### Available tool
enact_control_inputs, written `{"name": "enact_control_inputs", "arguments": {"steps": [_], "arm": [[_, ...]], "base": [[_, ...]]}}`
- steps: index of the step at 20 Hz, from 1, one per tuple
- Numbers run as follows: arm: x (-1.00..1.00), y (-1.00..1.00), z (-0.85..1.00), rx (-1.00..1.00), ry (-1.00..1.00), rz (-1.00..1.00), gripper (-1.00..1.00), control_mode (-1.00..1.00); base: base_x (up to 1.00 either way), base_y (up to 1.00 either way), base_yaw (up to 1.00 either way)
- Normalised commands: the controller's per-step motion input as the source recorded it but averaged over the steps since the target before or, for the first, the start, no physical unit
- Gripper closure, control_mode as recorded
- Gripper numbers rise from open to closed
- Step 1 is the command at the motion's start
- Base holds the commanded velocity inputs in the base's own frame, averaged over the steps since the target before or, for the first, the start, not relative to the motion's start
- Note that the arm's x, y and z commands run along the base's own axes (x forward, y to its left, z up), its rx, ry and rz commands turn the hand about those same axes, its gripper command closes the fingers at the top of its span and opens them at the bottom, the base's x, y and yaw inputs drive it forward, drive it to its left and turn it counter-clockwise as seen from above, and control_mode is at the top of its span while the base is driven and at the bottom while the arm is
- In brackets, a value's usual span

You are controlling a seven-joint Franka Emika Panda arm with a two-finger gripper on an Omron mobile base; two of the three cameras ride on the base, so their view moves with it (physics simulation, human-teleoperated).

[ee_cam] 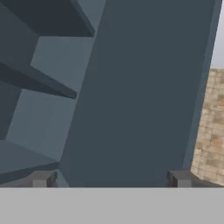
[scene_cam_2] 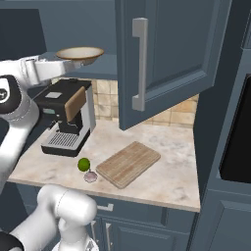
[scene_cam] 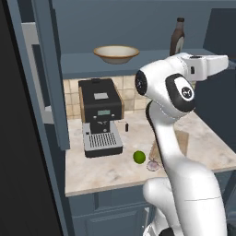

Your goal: Open the cabinet. Place the bowl and condiment on the counter. Then place the lime and garlic on the cutting board.

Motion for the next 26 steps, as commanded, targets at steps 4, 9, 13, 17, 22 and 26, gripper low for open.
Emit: {"name": "enact_control_inputs", "arguments": {"steps": [4, 9, 13, 17, 22, 26], "arm": [[0.57, -0.30, -0.02, 0.00, 0.02, -0.15, -1.00, -1.00], [0.46, -0.43, -0.08, 0.00, 0.00, -0.07, -1.00, -1.00], [0.25, -0.47, 0.00, 0.00, 0.01, -0.09, -1.00, -1.00], [0.24, -0.46, -0.01, 0.00, 0.03, -0.12, -1.00, -1.00], [0.33, -0.38, -0.05, 0.00, 0.02, -0.13, -1.00, -1.00], [0.14, -0.47, 0.00, 0.00, 0.02, -0.12, -1.00, -1.00]], "base": [[0.00, 0.00, 0.00], [0.00, 0.00, 0.00], [0.00, 0.00, 0.00], [0.00, 0.00, 0.00], [0.00, 0.00, 0.00], [0.00, 0.00, 0.00]]}}
